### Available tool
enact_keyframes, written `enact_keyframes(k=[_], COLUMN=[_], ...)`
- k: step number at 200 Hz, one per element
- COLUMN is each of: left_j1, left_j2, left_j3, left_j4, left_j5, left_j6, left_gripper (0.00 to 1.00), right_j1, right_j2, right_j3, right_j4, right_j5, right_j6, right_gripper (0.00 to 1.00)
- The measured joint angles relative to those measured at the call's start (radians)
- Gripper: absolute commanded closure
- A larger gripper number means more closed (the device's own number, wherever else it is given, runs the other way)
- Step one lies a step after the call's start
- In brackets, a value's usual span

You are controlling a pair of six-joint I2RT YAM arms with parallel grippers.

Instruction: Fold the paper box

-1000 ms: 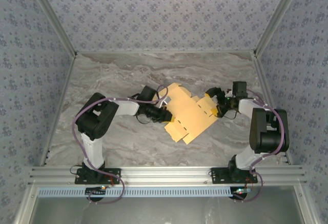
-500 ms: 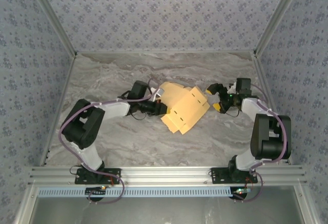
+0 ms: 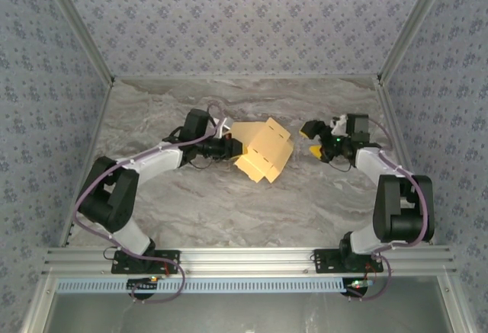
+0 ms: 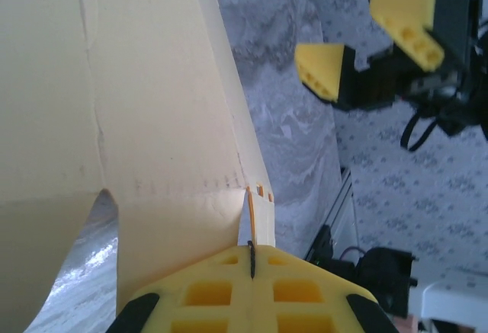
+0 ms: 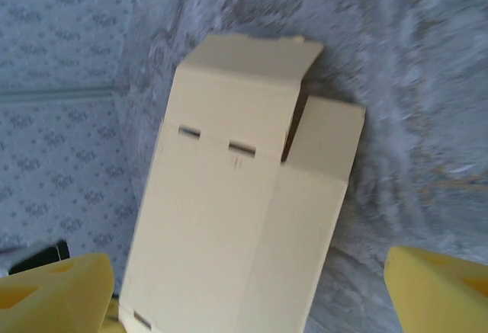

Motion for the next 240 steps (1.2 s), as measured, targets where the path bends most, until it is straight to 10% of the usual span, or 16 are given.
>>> enact_keyframes(k=[70, 123, 211, 240], left_j1=[0.072, 0.122, 0.122, 0.122], left_j2=[-0.02, -0.099, -0.153, -0.157], left_j3=[0.096, 0.113, 0.138, 0.138], left_j4=[-0.176, -0.302, -0.395, -0.403], left_j5=[-0.02, -0.024, -0.024, -0.024], left_j6=[-0.08, -0.079, -0.076, -0.076], left_gripper=[1.0, 1.0, 1.0, 1.0], right_j1=[0.347, 0.615, 0.647, 0.612], right_j2=[-0.47, -0.349, -0.055, -0.065], right_j3=[-0.192, -0.295, -0.295, -0.289], right_j4=[0.105, 0.208, 0.559, 0.64], right_j5=[0.359, 0.536, 0.777, 0.75], right_j6=[-0.883, -1.429, -1.571, -1.483], right_gripper=[0.02, 0.0, 0.05, 0.36])
